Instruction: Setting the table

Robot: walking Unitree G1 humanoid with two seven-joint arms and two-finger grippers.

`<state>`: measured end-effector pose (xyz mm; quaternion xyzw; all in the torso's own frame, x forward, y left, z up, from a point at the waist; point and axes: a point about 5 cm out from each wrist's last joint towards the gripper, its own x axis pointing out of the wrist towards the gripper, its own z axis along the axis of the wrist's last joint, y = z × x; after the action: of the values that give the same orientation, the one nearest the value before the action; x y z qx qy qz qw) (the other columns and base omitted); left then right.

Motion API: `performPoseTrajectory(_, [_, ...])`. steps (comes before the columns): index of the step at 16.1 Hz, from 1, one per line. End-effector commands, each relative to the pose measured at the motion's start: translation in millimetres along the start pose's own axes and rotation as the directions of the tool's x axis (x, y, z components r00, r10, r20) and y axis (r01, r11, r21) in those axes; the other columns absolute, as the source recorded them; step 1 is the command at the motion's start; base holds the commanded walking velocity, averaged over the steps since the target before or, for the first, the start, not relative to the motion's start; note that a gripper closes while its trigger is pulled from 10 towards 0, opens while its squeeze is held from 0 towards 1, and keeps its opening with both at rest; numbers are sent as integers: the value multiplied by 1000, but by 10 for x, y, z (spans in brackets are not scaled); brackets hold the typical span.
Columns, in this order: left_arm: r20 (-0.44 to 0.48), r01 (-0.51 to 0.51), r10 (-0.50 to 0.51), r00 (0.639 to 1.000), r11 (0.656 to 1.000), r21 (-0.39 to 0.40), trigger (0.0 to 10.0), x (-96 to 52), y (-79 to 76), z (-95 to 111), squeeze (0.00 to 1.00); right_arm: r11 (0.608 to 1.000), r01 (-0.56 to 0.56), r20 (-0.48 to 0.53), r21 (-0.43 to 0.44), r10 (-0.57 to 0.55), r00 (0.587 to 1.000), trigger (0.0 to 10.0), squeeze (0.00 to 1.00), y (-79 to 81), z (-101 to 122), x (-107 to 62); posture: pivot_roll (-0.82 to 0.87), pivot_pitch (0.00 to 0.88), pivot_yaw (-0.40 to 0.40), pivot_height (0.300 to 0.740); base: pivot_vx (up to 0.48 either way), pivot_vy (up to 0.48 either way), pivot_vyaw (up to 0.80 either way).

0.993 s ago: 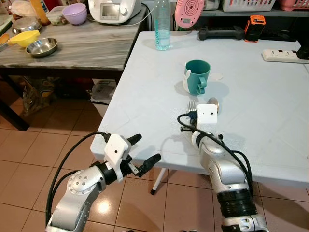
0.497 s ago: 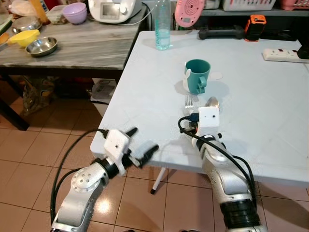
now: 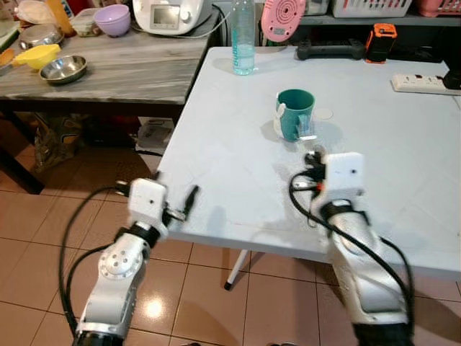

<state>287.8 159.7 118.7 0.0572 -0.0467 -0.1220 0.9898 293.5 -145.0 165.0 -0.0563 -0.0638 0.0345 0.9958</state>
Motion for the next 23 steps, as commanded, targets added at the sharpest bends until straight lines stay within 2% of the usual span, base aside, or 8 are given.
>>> performPoseTrajectory(1, [-30, -76, 76, 997, 997, 32, 10000, -18, 129, -60, 0, 1000, 27, 38, -7, -27, 999, 10000, 0, -77, 59, -37, -71, 78, 63, 740, 0, 0, 0])
performPoseTrajectory(4, [-66, -134, 135, 989, 991, 29, 10000, -24, 216, -140, 0, 998, 61, 33, -12, -60, 998, 10000, 0, -170, 35, -80, -73, 76, 62, 740, 0, 0, 0])
performPoseTrajectory(10, [-71, -126, 124, 990, 992, -17, 10000, 25, 111, -182, 0, 999, 31, 15, 11, -31, 999, 10000, 0, -107, 16, -41, -71, 76, 54, 740, 0, 0, -75])
performPoseTrajectory(17, [-82, -139, 134, 988, 988, -60, 10000, 32, 139, -188, 0, 999, 25, 21, 31, -26, 999, 10000, 0, -86, 20, -17, -61, 79, 58, 740, 0, 0, -184])
performPoseTrajectory(23, [-75, -115, 110, 991, 991, -69, 10000, 77, 135, -158, 0, 998, 41, 18, 40, -42, 999, 10000, 0, -99, 15, -12, -65, 77, 65, 740, 0, 305, -539])
